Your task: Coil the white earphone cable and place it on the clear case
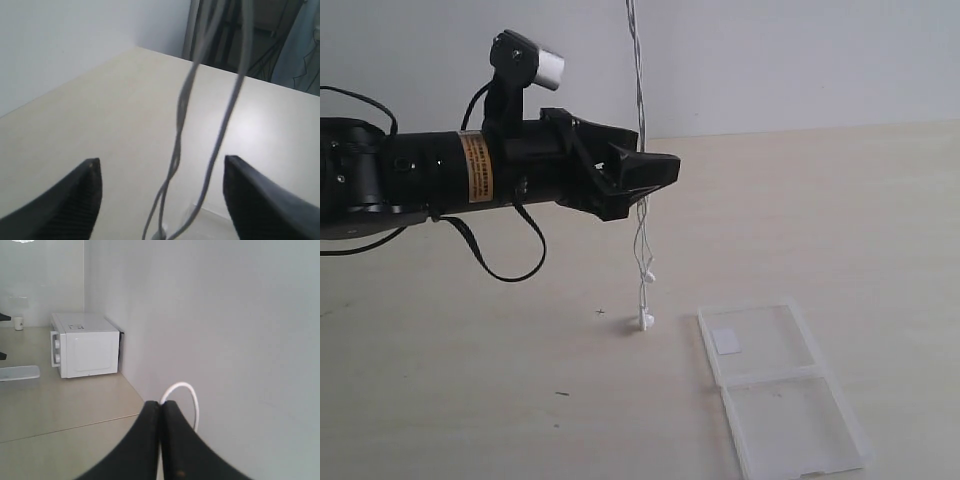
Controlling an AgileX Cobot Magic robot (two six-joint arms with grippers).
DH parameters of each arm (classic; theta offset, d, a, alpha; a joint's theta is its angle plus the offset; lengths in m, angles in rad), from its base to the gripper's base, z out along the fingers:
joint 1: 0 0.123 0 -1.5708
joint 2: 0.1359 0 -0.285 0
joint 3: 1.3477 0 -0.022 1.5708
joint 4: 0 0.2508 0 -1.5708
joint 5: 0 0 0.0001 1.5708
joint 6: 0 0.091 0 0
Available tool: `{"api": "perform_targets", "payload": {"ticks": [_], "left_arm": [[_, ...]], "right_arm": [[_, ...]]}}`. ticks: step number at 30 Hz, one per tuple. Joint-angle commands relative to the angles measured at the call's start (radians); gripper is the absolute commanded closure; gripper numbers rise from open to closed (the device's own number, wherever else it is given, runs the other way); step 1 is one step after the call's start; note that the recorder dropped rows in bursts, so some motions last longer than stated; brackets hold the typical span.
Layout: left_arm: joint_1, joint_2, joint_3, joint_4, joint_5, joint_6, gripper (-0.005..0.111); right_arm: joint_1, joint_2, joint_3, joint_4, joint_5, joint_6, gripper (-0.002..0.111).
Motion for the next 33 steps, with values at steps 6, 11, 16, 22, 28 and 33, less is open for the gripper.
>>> {"api": "perform_targets", "payload": {"ticks": [6,11,16,22,28,33], "left_arm": [[-0.003,0.001,-0.006,-0.048,-0.031,0.007,0.079],[-0.003,0.001,-0.006,-0.048,0.019,-0.010,0.106],[-0.003,0.001,-0.006,-0.057,0.030,-0.044,0.107],[-0.003,0.001,-0.006,-0.057,0.050,-0.064,0.107],[-0.003,-0.022,-0.006,-0.057,0.056,-0.080,0.107],[-0.001,-0.044,-0.006,-0.057,0.061,-0.087,0.107]], "right_arm": [[-0.004,-0.007,-0.006,-0.003,-0.002,0.008,0.108],[-0.004,-0.007,-0.006,-0.003,-0.016,0.008,0.108],[-0.004,-0.015,-0.006,-0.003,-0.017,0.008,0.108],[-0.004,-0.054,-0.006,-0.057,0.005,0.015,0.108],[-0.004,-0.143,-0.006,-0.307,0.069,0.190,0.108],[-0.004,-0.230,-0.006,-0.375,0.229,0.272,0.108]]}}
